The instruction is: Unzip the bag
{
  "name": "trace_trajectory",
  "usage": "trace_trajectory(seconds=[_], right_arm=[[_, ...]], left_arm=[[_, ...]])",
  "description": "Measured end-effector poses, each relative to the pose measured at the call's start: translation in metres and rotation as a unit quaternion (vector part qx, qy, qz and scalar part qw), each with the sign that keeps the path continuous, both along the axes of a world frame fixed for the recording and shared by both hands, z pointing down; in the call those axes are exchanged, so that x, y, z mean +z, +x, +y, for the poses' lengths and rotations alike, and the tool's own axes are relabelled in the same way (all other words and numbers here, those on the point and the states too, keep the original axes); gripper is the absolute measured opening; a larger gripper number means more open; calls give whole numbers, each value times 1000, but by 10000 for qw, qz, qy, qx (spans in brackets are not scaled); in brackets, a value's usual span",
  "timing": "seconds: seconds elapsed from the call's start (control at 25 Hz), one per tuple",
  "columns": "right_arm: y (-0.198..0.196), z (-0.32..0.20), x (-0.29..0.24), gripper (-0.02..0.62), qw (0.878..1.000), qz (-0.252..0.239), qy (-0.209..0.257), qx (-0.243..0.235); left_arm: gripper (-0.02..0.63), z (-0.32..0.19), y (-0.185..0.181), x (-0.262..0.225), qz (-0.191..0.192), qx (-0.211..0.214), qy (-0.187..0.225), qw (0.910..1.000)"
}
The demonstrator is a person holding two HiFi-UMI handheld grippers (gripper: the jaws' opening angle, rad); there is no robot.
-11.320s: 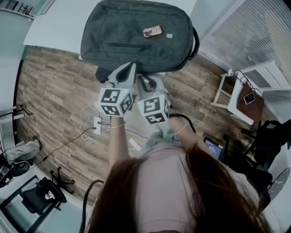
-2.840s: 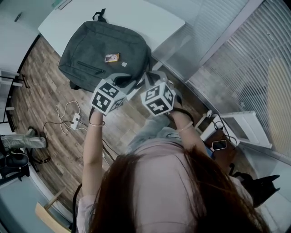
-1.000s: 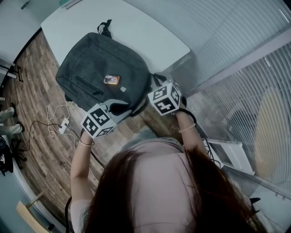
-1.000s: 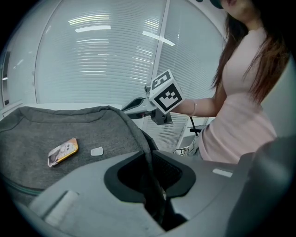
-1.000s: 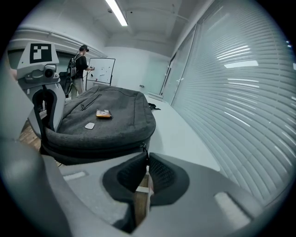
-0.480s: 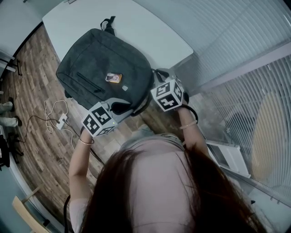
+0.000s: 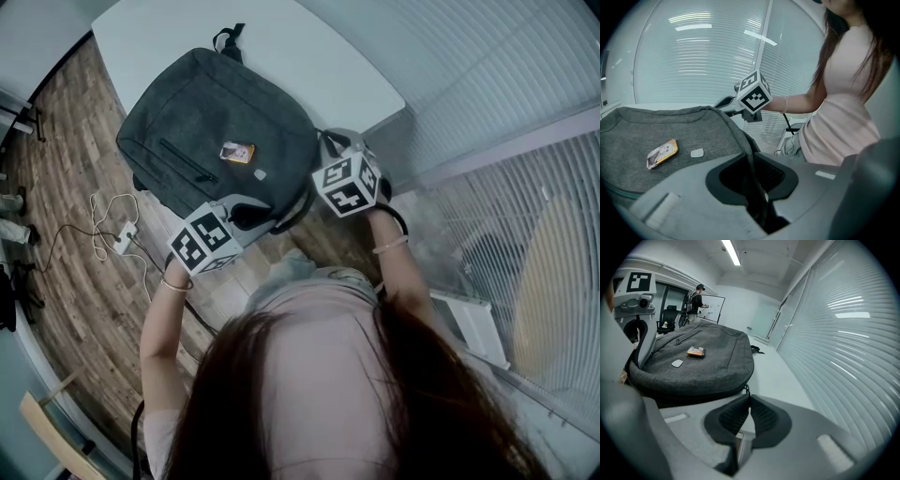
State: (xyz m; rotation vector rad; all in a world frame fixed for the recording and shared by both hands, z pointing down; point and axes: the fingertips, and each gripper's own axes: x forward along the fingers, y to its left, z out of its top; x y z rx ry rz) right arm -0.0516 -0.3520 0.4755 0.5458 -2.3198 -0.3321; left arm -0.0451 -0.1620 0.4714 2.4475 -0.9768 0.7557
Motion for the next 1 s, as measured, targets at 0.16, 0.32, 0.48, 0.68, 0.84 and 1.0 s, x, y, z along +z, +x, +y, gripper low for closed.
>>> trace_trajectory(seconds=[0.16, 0.32, 0.48, 0.68, 0.84, 1.0], right_arm=[[-5, -4, 2, 15, 9999, -18, 61, -78], [-11, -10, 6, 14, 9998, -69, 143, -77], [-13, -13, 7, 14, 9997, -117, 183, -95], [-18, -18, 8, 14, 9995, -169, 227, -164], [-23, -23, 7, 14, 9992, -184, 248, -249], [-28, -27, 9, 14, 9987, -133, 292, -395]], left_arm=[[64, 1, 1, 2, -40, -18, 1, 10000], [64, -1, 0, 5, -69, -3, 6, 10000], [64, -1, 1, 5, -52, 7, -30, 10000], [64, -1, 0, 6, -74, 13, -61, 10000], [64, -1, 1, 6, -85, 40, -67, 9999], [63, -1, 1, 7, -119, 64, 0, 9999]])
